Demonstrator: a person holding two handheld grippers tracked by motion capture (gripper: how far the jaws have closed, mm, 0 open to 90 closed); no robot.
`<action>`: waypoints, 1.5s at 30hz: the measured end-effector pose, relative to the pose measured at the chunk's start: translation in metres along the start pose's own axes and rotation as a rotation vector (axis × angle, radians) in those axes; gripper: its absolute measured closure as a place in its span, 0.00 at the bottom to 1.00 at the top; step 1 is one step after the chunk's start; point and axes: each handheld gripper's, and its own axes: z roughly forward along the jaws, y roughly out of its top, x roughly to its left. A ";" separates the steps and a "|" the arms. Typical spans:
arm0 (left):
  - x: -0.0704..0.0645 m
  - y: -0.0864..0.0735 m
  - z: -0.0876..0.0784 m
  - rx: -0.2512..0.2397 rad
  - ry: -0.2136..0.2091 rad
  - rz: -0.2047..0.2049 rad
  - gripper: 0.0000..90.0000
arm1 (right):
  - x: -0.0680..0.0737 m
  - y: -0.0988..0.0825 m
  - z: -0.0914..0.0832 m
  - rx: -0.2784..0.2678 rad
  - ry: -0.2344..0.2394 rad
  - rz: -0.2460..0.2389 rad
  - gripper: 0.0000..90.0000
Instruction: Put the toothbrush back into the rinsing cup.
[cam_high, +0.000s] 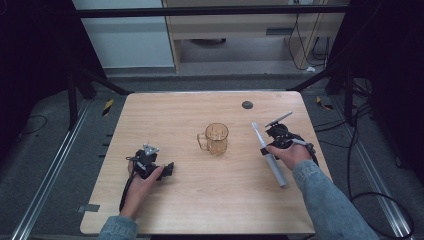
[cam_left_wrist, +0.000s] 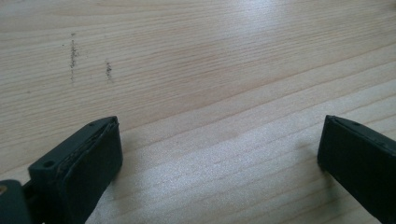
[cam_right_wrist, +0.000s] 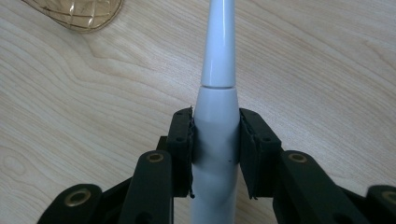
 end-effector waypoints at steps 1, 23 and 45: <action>0.000 0.000 0.000 0.000 0.000 0.000 0.00 | 0.000 0.000 0.000 0.000 0.000 0.000 0.75; 0.000 0.000 0.000 -0.001 0.000 -0.001 0.00 | -0.001 0.011 -0.031 -0.089 -0.006 0.002 0.75; 0.000 0.000 0.000 -0.001 0.000 -0.001 0.00 | 0.007 0.027 -0.054 -0.293 -0.040 -0.011 0.75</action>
